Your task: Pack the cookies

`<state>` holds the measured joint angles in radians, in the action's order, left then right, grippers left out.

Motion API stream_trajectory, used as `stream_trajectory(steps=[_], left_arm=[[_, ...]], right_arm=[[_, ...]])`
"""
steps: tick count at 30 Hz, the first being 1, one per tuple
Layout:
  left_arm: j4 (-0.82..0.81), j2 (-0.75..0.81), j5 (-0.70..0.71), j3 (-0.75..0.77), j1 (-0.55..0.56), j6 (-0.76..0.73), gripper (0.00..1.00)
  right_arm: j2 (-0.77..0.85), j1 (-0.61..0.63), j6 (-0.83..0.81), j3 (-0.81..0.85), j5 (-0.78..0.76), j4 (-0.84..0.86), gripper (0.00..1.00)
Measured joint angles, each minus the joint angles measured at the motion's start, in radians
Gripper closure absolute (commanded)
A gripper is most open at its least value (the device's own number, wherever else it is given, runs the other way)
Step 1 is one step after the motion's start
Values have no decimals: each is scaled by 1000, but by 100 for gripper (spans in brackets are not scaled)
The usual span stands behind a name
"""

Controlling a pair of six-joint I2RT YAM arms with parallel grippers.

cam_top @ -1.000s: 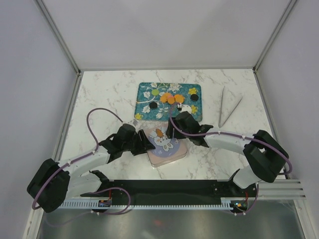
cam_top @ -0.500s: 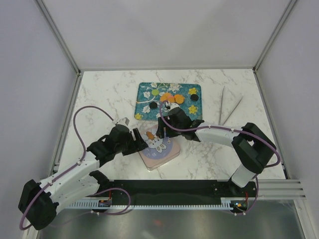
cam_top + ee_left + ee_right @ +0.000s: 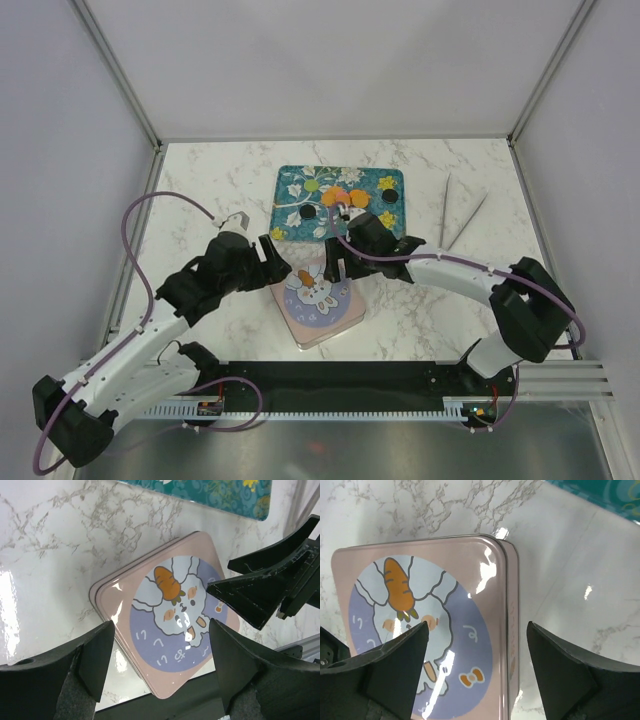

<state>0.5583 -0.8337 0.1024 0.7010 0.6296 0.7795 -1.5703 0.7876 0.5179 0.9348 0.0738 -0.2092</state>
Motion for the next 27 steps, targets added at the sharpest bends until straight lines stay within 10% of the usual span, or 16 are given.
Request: stream_trajectory(steps=[27], left_arm=[[101, 80, -108, 171, 0, -188, 15]], right_arm=[[711, -103, 28, -37, -302, -198, 2]])
